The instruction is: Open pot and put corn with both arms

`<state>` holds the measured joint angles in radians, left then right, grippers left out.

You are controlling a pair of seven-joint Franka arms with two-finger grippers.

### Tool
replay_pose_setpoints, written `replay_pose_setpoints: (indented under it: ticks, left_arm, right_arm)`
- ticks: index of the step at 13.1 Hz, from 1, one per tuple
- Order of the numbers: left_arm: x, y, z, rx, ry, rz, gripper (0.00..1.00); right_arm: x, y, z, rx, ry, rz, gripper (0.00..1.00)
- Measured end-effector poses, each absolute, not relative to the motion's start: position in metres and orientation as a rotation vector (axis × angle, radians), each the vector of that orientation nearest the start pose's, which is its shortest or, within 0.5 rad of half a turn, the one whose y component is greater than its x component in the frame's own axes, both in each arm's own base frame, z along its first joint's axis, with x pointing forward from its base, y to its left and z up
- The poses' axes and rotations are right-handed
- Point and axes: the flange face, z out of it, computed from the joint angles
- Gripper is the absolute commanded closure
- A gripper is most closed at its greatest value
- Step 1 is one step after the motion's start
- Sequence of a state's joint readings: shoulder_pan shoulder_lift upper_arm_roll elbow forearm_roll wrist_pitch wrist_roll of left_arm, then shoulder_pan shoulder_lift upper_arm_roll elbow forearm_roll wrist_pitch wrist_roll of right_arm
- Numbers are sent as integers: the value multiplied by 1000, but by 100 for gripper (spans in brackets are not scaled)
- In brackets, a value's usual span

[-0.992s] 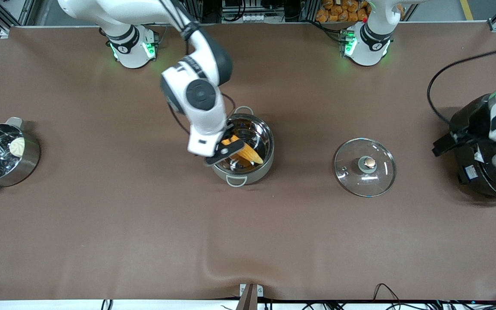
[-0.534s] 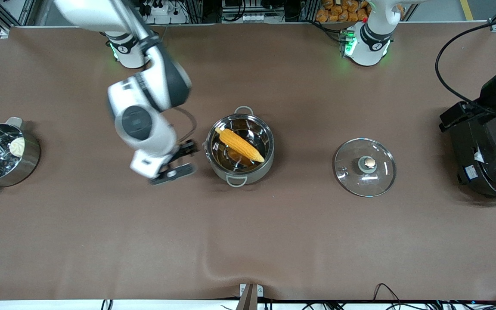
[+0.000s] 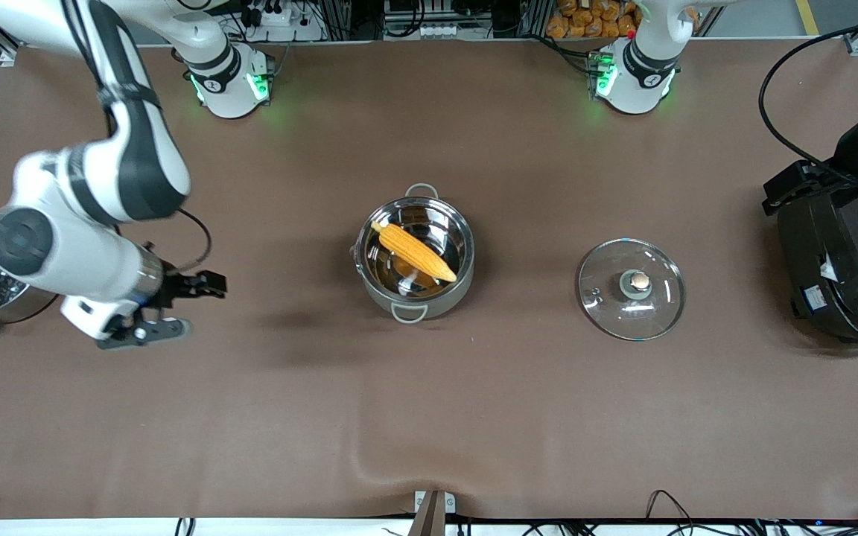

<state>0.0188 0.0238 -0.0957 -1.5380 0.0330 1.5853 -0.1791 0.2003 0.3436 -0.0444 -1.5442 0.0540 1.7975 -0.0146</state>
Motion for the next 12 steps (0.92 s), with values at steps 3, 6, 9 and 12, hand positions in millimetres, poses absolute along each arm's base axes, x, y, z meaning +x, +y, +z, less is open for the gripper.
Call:
replay_pose_setpoints:
  ticks: [3,6,9,12]
  left_arm:
    - [560,-41,627,-3108,-151,-20,0]
    - [560,-46,627,-3109,-136,-16,0]
    - [560,-45,628,-3109,-137,-20,0]
    - [560,-46,629,-3110,-136,-25,0]
  right_arm:
    - [619,73,507,-3095,-171,113,0]
    - [588,27,559,-3092,-55,87,0]
    - [559,-21,595,-3084,115,103,0]
    - [543,-36,610,-3078,202,108,0]
